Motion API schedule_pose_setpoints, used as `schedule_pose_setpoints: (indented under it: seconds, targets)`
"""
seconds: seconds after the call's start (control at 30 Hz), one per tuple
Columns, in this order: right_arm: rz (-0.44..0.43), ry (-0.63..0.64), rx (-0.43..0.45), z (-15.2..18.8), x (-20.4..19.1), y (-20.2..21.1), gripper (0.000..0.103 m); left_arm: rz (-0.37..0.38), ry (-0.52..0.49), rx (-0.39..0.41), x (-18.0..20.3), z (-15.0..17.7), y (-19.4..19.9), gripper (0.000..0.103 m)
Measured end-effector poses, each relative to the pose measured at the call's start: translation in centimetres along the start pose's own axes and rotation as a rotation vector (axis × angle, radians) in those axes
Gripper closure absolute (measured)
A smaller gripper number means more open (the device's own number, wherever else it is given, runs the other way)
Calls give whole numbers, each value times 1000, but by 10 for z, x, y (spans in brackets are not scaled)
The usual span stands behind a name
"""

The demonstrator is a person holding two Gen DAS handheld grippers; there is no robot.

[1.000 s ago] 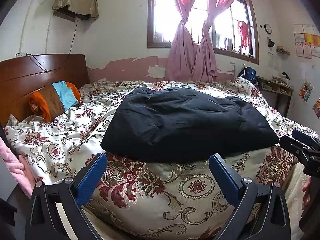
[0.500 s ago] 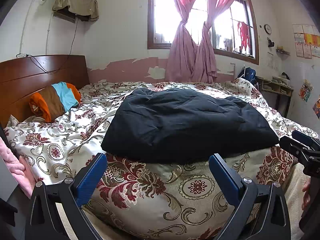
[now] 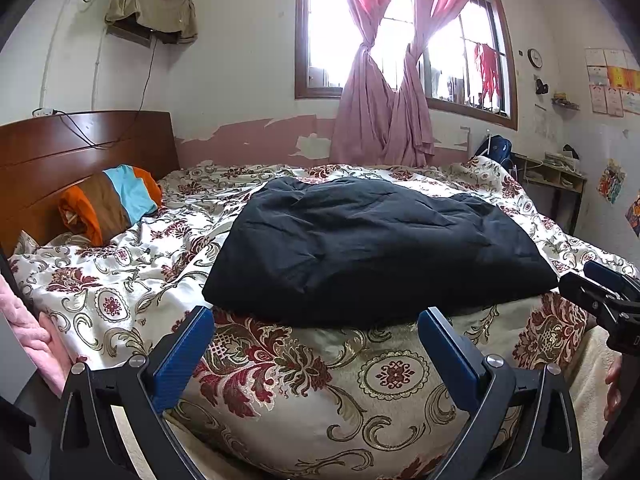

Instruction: Fold large clothes

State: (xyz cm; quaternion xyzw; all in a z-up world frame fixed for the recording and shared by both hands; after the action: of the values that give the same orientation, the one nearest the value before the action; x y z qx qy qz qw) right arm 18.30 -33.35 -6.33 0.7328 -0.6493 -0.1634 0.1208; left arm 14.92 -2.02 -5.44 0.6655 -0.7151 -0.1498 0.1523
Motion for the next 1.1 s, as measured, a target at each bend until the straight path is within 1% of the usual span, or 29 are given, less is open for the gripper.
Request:
schedule_pose_setpoints:
  seconds: [1.1]
  targets:
    - [1, -4, 0, 0, -1, 2, 2, -2, -1, 3, 0, 2, 0, 0]
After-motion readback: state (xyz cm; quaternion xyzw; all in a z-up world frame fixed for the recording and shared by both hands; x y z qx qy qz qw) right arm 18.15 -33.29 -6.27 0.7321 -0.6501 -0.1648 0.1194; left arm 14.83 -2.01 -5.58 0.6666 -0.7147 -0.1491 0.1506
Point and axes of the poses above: each gripper's, at about its wrist camera, not at the fingertips, and y roughly against the way its jaws point, x to its right, z to its underside, the point moved 5 cm from there along -y, roughly the way its jaws point, and after that the axes turned 5 degrees about z, right-handed, at the moved point
